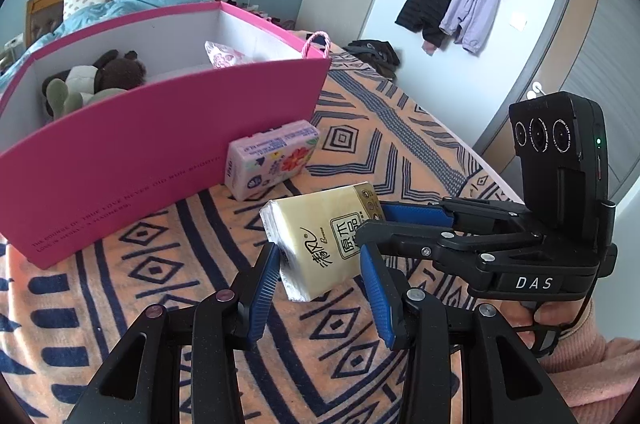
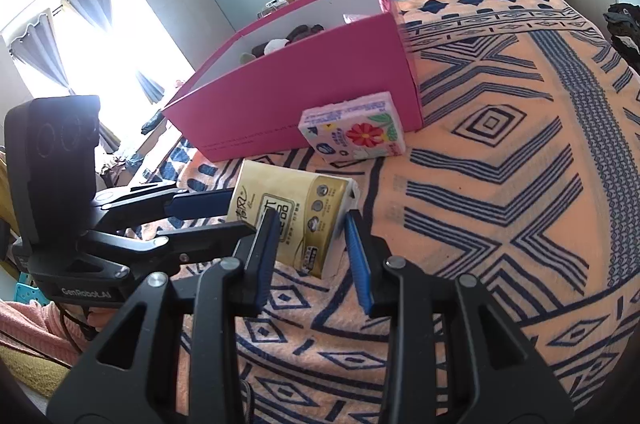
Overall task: Organize objects
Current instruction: 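Lift the cream tissue packet with the right gripper and carry it toward the box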
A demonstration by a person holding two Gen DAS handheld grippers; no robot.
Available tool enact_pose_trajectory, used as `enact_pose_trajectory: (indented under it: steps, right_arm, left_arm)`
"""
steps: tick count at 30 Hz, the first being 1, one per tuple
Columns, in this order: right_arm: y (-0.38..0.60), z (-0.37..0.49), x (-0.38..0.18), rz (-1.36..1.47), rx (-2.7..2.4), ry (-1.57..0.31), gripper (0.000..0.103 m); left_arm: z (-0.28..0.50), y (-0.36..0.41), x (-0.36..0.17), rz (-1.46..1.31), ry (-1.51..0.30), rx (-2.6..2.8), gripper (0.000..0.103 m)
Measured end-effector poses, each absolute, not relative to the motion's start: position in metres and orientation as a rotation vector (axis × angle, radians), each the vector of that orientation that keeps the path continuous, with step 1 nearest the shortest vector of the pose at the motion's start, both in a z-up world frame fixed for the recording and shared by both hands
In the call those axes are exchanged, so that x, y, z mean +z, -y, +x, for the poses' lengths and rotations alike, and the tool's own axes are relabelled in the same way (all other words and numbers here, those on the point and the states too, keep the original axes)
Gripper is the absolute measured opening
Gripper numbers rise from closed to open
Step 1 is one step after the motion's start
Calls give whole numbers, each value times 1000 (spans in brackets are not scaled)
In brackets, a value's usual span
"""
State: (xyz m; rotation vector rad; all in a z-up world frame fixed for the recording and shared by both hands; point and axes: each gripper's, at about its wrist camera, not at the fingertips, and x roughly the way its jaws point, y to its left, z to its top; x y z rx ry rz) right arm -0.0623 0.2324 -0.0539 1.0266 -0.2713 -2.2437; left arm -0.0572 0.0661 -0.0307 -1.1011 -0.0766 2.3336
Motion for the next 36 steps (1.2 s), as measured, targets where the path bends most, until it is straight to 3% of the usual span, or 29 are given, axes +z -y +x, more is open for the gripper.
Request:
enact_pose_trajectory:
  steps: [36]
  right_arm:
    - [-199,-89,4,834,-2242,169,37]
  left_arm:
    - [-79,-34,17,-952,76,2485,42]
